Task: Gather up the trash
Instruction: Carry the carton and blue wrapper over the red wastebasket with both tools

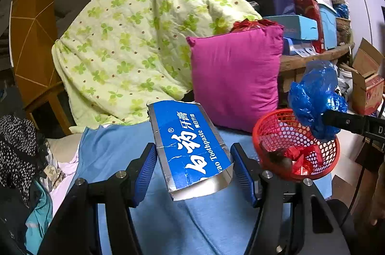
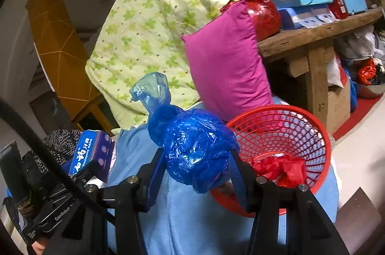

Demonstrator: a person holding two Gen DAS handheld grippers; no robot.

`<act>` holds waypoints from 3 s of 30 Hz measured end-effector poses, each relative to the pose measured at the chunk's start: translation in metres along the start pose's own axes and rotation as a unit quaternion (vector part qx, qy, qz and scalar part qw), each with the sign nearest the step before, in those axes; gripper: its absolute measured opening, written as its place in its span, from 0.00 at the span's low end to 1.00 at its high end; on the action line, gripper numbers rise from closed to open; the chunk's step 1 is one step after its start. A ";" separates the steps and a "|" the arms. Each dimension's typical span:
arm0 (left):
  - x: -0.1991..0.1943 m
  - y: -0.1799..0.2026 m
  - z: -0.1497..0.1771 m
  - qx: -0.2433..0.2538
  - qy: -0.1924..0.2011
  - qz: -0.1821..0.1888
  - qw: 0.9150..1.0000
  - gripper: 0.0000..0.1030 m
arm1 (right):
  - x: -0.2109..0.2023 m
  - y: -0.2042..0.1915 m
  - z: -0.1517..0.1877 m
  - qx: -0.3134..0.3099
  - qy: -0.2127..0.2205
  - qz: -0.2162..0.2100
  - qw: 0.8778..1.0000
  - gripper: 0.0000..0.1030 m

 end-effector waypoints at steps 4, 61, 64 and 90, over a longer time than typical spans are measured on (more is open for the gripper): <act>0.001 0.012 -0.005 0.009 0.001 0.007 1.000 0.63 | -0.006 0.011 -0.004 0.009 0.005 0.008 1.000 0.53; 0.021 0.067 -0.016 0.019 0.007 0.111 0.994 0.63 | -0.046 0.060 -0.011 0.064 0.048 0.046 0.996 0.53; 0.026 0.073 -0.014 0.015 0.004 0.128 0.992 0.63 | -0.048 0.066 -0.012 0.070 0.051 0.051 0.995 0.53; 0.042 0.106 -0.027 0.027 0.014 0.157 0.987 0.63 | -0.044 0.082 -0.013 0.089 0.056 0.064 0.992 0.54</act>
Point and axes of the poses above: each gripper's, at about its wrist camera, not at the fingertips, and x roughly the way its jaws point, y to its right, z to its underside, the point moved 6 cm from there along x, roughly the way its jaws point, and after that the axes turned 6 degrees about x, right-handed, at the moved point
